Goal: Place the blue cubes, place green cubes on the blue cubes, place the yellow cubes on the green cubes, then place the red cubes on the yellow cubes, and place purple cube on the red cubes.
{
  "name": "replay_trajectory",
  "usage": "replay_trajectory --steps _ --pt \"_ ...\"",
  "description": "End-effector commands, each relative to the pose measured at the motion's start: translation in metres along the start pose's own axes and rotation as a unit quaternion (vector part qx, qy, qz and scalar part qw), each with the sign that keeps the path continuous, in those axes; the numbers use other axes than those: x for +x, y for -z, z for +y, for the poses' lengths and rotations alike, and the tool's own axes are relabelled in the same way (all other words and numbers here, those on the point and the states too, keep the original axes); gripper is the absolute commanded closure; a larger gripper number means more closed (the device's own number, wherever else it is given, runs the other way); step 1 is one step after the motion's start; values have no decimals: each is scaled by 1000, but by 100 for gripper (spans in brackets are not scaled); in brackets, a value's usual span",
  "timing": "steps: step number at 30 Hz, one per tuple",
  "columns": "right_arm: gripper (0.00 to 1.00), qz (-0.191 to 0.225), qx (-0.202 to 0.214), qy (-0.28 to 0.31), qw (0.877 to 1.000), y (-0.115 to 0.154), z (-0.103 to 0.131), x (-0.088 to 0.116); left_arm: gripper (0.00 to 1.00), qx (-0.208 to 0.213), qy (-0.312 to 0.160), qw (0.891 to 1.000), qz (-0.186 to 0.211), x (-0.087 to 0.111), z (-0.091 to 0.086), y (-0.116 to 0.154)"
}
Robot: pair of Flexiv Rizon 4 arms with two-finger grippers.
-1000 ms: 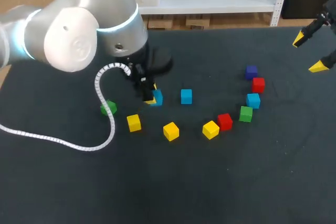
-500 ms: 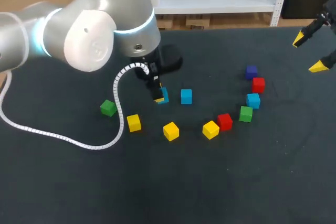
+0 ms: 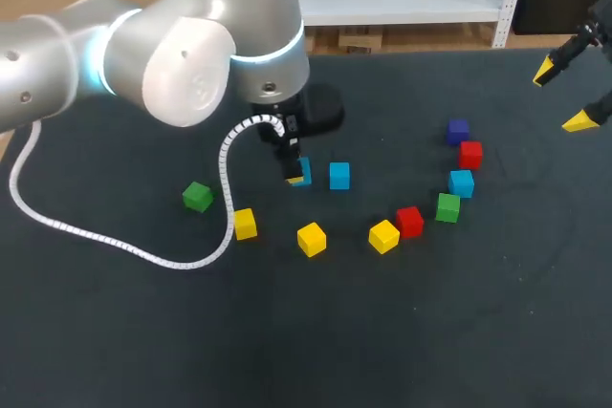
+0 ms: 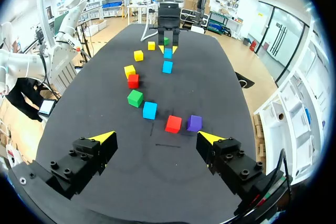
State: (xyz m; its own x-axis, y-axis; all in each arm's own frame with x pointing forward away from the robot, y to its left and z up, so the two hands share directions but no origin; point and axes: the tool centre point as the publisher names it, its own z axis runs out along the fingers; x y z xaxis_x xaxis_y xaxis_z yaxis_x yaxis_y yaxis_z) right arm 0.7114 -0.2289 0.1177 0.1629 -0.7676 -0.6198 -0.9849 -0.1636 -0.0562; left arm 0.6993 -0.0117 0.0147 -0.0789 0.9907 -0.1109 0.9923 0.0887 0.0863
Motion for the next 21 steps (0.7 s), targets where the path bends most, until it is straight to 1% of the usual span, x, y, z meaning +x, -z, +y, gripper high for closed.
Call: replay_trajectory --steps 1,2,4,5,6,7,8,9,10,11,13,14,16,17,19,20,21 --pt "0 -1 0 0 1000 0 0 0 100 4 -2 1000 7 -6 5 -5" --pt "0 -1 0 0 1000 0 0 0 100 2 -7 1000 14 -7 5 -7" --pt "0 -1 0 0 1000 0 0 0 100 5 -7 1000 12 -8 5 -9" --pt "0 -1 0 0 1000 0 0 0 100 -6 -18 999 28 -9 4 -10" --pt "0 -1 0 0 1000 0 0 0 100 -2 -17 1000 23 -9 4 -11" --pt "0 -1 0 0 1000 0 0 0 100 -2 -17 999 28 -9 4 -11" --pt "0 -1 0 0 1000 0 0 0 100 -13 -26 999 40 -10 4 -12" --pt "0 -1 0 0 1000 0 0 0 100 -6 -23 999 29 -10 4 -12" --pt "0 -1 0 0 1000 0 0 0 100 -4 -20 999 28 -11 4 -12" --pt "0 -1 0 0 1000 0 0 0 100 -9 -24 999 35 -11 5 -12" --pt "0 -1 0 0 1000 0 0 0 100 -4 -18 999 31 -11 5 -13" --pt "0 -1 0 0 1000 0 0 0 100 -11 -25 999 42 -11 5 -14" --pt "0 -1 0 0 1000 0 0 0 100 -5 -21 999 34 -11 5 -14" --pt "0 -1 0 0 1000 0 0 0 100 -15 -29 998 48 -11 5 -15" --pt "0 -1 0 0 1000 0 0 0 100 -9 -26 999 40 -11 5 -16" --pt "0 -1 0 0 1000 0 0 0 100 -12 -29 998 45 -12 5 -16" --pt "0 -1 0 0 1000 0 0 0 100 -10 -28 999 43 -12 5 -16"
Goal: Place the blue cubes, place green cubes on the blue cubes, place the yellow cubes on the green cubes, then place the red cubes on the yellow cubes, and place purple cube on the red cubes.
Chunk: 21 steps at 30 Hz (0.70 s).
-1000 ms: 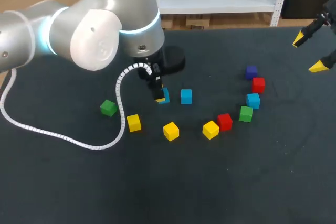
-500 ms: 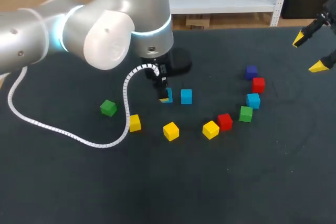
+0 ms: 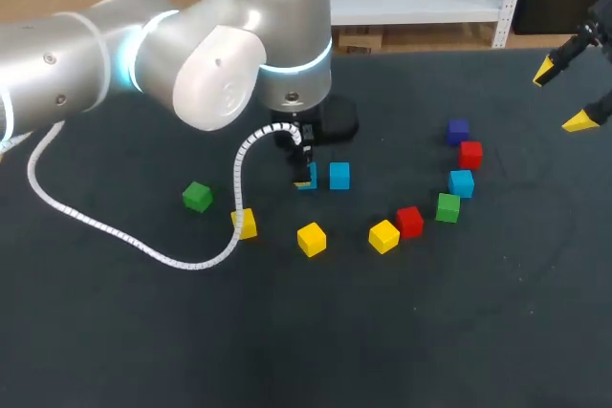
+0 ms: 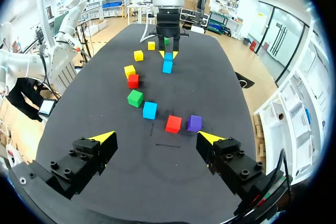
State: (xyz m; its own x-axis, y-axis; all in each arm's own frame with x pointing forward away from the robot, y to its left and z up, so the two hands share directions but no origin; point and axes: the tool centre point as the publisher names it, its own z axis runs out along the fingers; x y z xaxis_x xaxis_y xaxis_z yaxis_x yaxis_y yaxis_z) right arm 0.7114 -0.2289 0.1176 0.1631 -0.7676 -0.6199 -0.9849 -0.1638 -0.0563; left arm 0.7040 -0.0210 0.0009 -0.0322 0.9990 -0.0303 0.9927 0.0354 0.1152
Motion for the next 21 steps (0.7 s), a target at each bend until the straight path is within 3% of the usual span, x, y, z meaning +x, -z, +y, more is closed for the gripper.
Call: replay_trajectory --steps 1,21 --pt "0 -1 0 0 1000 0 0 0 100 7 5 1000 0 -4 2 -1" --pt "0 -1 0 0 1000 0 0 0 100 11 7 1000 -6 -6 3 -4"
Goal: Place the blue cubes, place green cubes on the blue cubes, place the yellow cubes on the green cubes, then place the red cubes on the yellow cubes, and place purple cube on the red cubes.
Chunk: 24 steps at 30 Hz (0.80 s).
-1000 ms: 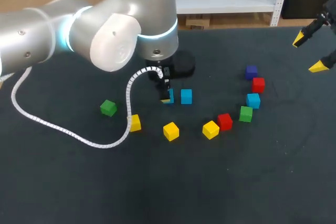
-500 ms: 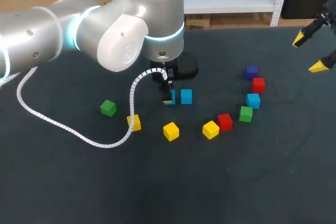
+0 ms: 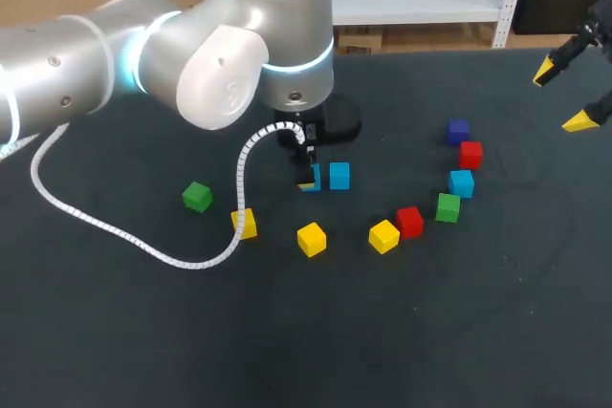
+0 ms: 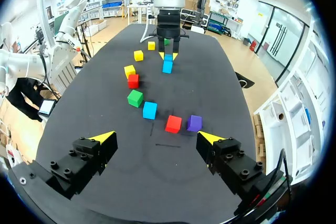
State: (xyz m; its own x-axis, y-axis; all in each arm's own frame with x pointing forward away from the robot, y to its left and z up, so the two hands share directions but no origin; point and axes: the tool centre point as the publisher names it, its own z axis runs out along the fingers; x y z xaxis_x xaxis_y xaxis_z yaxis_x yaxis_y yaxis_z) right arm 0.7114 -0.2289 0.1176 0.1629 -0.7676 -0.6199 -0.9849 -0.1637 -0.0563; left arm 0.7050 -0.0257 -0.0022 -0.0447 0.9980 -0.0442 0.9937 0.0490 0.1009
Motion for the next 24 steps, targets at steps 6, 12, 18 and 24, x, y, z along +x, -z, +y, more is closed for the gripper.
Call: replay_trajectory --steps 6,12,18,24 --pt "0 -1 0 0 1000 0 0 0 100 3 -3 1000 0 -1 3 -1" --pt "0 -1 0 0 1000 0 0 0 94 1 -6 1000 0 -2 3 -2" --pt "0 -1 0 0 1000 0 0 0 93 0 -8 1000 -2 -3 4 -1" --pt "0 -1 0 0 1000 0 0 0 91 0 -11 1000 -2 -3 4 -2"
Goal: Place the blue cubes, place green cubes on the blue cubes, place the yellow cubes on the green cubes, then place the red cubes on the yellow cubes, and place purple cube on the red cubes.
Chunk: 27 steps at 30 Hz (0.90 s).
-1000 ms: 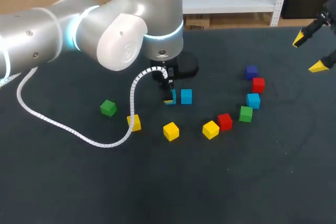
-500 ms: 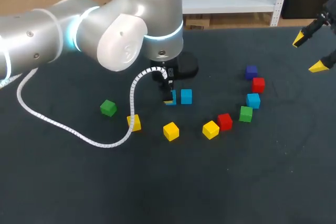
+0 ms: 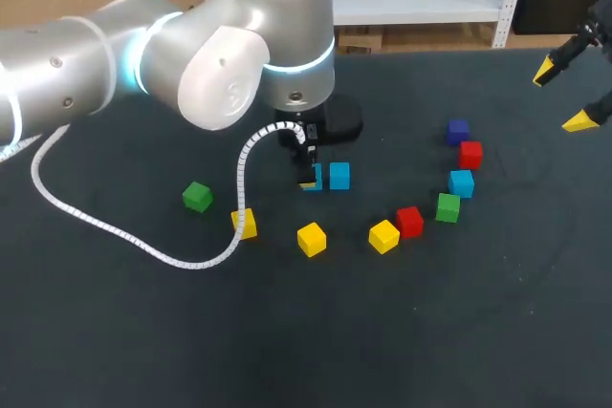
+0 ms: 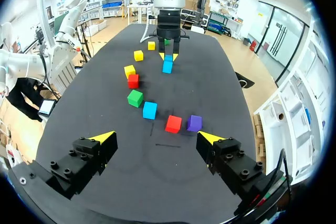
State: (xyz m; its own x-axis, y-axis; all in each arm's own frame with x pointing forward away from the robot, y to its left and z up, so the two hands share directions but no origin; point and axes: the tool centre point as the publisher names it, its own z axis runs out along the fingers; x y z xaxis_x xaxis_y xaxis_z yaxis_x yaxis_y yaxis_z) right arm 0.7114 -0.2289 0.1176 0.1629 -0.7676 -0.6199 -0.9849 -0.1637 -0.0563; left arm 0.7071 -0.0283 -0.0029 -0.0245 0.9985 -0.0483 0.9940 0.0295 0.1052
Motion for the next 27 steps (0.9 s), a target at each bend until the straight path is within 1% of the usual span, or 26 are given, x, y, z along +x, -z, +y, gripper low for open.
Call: replay_trajectory --steps 1,3,5,17,24,25,27 --pt "0 -1 0 0 1000 0 0 0 91 2 -1 1000 1 0 2 -1" --pt "0 -1 0 0 1000 0 0 0 85 3 -2 1000 2 1 2 -2" --pt "0 -1 0 0 1000 0 0 0 87 3 -2 1000 3 1 2 -2" --pt "0 -1 0 0 1000 0 0 0 86 4 -3 1000 3 1 3 -3" --pt "0 -1 0 0 1000 0 0 0 83 4 -3 1000 4 1 4 -3" --pt "0 -1 0 0 1000 0 0 0 81 4 -4 1000 4 1 4 -3" --pt "0 -1 0 0 1000 0 0 0 75 5 -5 1000 4 1 4 -3"
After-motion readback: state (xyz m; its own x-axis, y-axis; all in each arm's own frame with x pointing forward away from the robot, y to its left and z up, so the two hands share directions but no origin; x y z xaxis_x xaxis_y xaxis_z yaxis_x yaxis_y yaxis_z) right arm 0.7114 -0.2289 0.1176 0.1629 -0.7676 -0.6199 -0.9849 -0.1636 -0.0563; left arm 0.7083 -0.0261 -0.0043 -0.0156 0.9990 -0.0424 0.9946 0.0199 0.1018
